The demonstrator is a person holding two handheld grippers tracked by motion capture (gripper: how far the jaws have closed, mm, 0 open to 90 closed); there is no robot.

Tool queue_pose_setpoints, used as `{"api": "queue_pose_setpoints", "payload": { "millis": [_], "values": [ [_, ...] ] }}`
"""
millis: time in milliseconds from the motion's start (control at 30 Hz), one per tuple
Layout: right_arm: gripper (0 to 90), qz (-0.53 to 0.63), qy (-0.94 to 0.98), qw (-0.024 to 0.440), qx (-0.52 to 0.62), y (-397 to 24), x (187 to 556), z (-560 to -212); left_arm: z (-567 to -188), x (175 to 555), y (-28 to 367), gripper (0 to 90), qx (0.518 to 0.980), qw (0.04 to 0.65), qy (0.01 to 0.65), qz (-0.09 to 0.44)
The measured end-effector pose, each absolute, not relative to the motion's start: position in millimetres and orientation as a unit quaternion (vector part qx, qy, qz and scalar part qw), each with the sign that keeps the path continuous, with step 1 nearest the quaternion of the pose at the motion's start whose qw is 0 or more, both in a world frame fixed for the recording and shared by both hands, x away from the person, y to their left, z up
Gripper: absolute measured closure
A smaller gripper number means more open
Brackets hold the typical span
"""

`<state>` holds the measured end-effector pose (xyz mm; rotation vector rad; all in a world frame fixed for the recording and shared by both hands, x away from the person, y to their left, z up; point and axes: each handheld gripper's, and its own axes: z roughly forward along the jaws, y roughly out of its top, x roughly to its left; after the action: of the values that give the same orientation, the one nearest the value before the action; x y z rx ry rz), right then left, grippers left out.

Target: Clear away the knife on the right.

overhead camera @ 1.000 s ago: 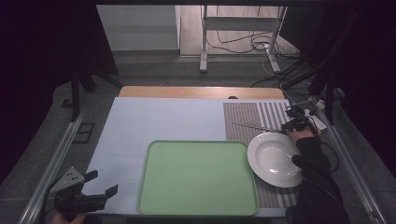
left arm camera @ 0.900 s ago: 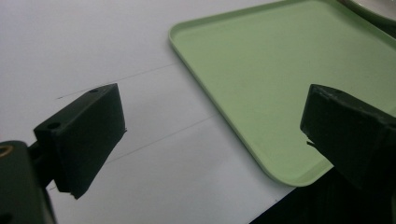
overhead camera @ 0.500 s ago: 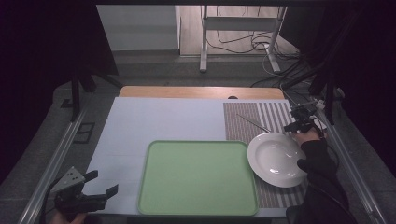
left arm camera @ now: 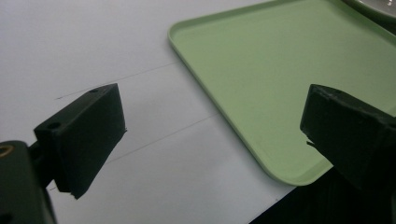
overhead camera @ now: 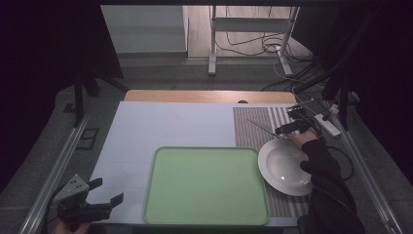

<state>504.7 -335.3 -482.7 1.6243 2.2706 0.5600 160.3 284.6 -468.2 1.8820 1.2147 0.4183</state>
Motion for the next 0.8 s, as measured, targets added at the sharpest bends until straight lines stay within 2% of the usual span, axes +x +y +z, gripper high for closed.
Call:
{"api": "queue_pose_setpoints", "payload": {
  "millis": [167,300,333,400,500,700,800],
  "values": [
    [0.2,0.173,0.804,0.141,0.551,-325.5,510.0,-494.0,-468.3,160.2,284.8,6.5,0.750,0.419,0.484,0.167],
    [9.0,0.164,0.805,0.137,0.553,-327.9,512.3,-499.9,-468.2,160.1,284.8,6.5,0.750,0.419,0.484,0.167],
    [14.0,0.164,0.804,0.137,0.555,-330.3,512.5,-500.9,-468.2,160.1,284.8,6.5,0.750,0.419,0.484,0.167],
    [16.4,0.168,0.806,0.134,0.551,-333.4,511.6,-501.1,-468.2,160.1,285.0,6.5,0.750,0.420,0.484,0.167],
    [39.5,0.168,0.821,0.134,0.529,-334.9,508.5,-496.5,-468.2,160.0,285.0,6.5,0.750,0.420,0.484,0.167],
    [76.6,0.170,0.839,0.127,0.501,-337.9,505.6,-492.4,-468.3,159.9,285.1,6.5,0.750,0.420,0.484,0.167],
    [79.8,0.171,0.846,0.127,0.489,-337.4,504.8,-492.2,-468.2,159.8,285.1,6.5,0.750,0.420,0.483,0.167]
  ]
}}
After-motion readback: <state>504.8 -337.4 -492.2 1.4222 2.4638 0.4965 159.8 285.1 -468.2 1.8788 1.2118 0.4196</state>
